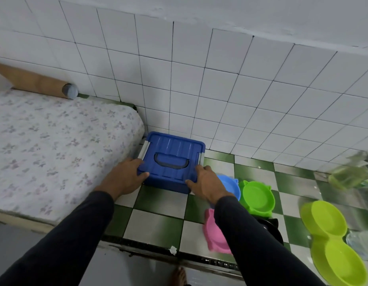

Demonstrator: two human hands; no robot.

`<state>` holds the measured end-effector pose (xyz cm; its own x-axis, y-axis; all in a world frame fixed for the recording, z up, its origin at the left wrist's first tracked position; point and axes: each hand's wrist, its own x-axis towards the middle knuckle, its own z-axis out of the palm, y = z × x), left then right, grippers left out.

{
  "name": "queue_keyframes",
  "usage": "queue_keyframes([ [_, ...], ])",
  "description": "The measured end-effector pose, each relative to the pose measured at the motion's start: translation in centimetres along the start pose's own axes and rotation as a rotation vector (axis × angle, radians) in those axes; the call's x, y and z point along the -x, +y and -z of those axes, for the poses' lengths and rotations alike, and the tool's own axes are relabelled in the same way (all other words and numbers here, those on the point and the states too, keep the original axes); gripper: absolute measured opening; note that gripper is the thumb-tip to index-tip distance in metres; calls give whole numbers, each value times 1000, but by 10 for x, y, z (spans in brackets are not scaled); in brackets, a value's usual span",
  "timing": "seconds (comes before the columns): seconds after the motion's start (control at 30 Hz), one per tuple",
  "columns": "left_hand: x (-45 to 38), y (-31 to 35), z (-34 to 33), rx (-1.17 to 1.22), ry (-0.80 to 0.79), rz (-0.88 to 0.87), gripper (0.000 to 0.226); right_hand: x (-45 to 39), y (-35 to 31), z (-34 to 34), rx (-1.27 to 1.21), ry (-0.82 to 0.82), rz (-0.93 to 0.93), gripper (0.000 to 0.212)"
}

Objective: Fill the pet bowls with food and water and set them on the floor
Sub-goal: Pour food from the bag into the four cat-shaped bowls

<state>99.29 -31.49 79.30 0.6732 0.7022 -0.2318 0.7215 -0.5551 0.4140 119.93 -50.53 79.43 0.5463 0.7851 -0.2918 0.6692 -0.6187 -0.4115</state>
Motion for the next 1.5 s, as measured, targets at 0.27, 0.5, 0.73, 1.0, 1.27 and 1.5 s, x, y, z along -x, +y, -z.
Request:
queue_keyframes([
  [0.27,-45,-7,-9,39,22,-9,43,-37,1,-13,-51,16,-79,57],
  [0.5,-77,-11,-7,10,-8,-53,53,-59,-2,-19,-55,66,-128,43],
  [0.73,-102,-20,-7,55,11,-131,53,-81,-6,-26,-39,111,-228,53],
  [1.0,-123,-15,-7,134,49,-124,54,-94,-4,-31,-63,179,-316,63],
  [1.27,-126,-10,-9,86,53,-97,55,-99,-3,-34,2,166,-341,68],
  [1.5,-124,-8,-8,83,49,-104,54,-101,-4,-32,23,161,-315,64],
])
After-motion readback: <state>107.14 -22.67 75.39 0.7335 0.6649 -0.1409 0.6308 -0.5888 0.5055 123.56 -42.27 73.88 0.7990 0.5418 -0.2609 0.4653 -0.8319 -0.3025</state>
